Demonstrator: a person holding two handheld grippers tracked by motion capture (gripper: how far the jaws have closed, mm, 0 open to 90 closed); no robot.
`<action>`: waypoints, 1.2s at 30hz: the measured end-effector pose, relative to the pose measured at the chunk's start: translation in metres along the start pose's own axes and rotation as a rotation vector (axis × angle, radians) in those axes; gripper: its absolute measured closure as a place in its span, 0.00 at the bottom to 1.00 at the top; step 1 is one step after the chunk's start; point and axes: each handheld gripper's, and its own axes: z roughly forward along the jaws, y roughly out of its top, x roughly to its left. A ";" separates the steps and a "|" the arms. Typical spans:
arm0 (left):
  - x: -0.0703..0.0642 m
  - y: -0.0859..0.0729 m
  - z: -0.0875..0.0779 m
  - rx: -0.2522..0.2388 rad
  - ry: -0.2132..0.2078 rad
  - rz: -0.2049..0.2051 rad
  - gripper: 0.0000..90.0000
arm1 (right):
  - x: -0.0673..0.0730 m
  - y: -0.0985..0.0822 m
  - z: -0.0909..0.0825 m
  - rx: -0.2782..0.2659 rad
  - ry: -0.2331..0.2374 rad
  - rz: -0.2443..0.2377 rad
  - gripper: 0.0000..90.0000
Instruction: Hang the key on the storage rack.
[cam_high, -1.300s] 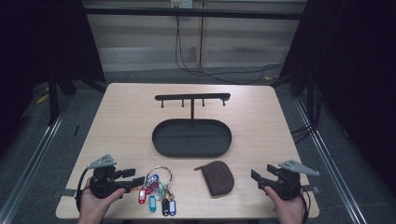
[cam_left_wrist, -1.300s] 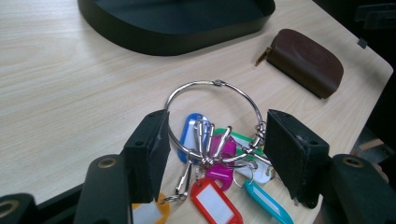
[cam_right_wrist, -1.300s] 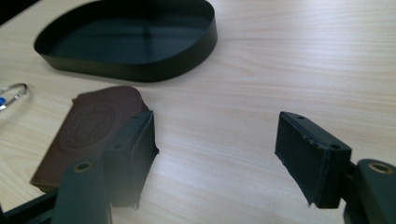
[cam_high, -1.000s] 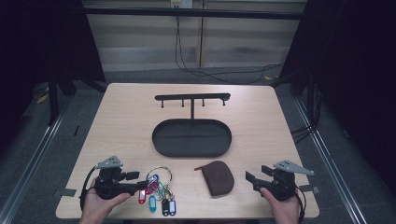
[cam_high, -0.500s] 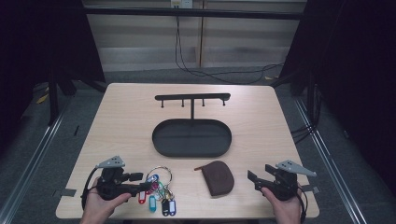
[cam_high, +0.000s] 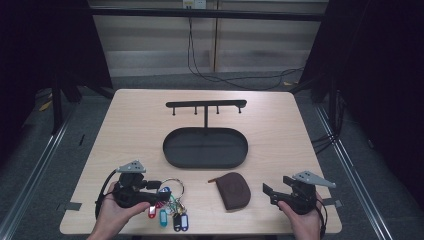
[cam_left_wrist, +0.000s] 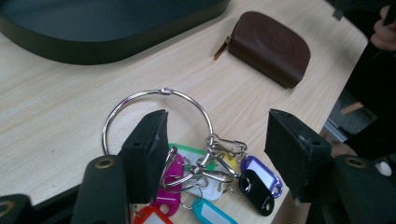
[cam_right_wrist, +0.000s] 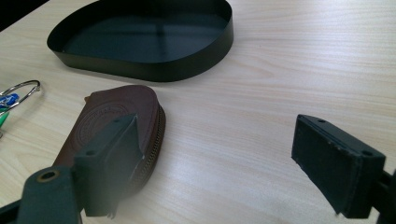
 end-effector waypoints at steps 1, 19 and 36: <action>0.000 0.003 0.002 0.046 0.001 0.014 0.41 | -0.001 0.000 0.000 -0.001 0.000 0.000 0.17; -0.007 0.035 0.020 0.196 0.036 0.041 0.48 | -0.002 0.000 -0.001 -0.001 -0.009 -0.005 0.18; -0.014 0.065 0.064 0.453 0.081 0.050 0.61 | -0.002 0.000 -0.001 0.007 -0.001 -0.008 0.19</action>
